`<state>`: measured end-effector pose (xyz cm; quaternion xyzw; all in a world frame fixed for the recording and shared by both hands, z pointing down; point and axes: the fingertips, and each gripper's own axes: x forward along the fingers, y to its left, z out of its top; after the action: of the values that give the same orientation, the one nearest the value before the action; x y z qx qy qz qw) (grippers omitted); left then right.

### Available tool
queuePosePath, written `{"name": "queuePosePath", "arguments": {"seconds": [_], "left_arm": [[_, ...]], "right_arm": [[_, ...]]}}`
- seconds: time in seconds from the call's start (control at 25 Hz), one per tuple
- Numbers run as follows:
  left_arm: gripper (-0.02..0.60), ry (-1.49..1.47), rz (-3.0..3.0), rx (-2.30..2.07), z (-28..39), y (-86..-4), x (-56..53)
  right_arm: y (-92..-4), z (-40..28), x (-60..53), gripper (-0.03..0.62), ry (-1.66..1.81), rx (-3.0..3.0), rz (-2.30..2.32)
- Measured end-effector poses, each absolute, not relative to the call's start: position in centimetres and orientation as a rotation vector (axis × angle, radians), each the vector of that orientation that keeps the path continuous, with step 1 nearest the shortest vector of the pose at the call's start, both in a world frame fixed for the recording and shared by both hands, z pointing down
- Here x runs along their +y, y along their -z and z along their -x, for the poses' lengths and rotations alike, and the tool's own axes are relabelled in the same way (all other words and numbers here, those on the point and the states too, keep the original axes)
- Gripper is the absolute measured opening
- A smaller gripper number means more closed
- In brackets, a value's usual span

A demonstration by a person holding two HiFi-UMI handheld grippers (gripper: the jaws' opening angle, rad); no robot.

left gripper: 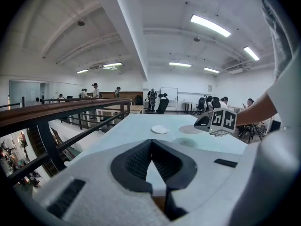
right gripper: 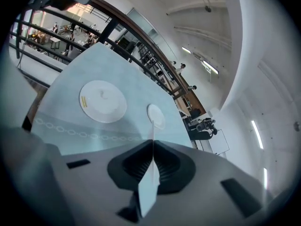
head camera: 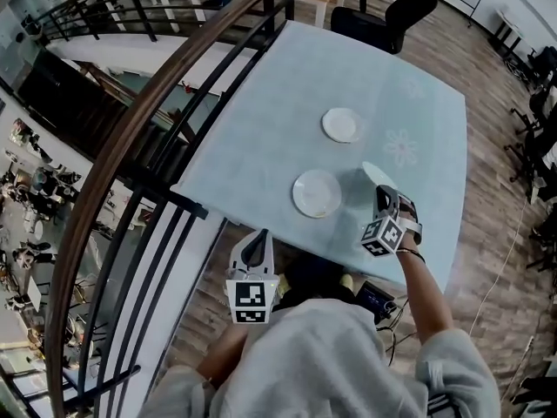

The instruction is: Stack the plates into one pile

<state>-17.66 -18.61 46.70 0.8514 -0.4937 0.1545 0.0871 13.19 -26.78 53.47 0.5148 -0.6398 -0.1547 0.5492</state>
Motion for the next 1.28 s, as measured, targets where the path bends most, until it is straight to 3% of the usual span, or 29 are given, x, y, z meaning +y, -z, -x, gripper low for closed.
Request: {"name": "queuePosePath", "arguments": {"seconds": [0.72, 1.28], "left_arm": [[0.018, -0.401, -2.438, -1.574, 21.1, -46.7, -17.0], [0.018, -0.386, -2.364, -1.629, 23.2, -47.8, -15.8]], "right_arm": [[-53.1, -1.6, -26.7, 0.031, 0.543, -1.678, -1.012], [-57.2, 3.5, -24.8, 0.031, 0.547, -1.723, -0.831]]}}
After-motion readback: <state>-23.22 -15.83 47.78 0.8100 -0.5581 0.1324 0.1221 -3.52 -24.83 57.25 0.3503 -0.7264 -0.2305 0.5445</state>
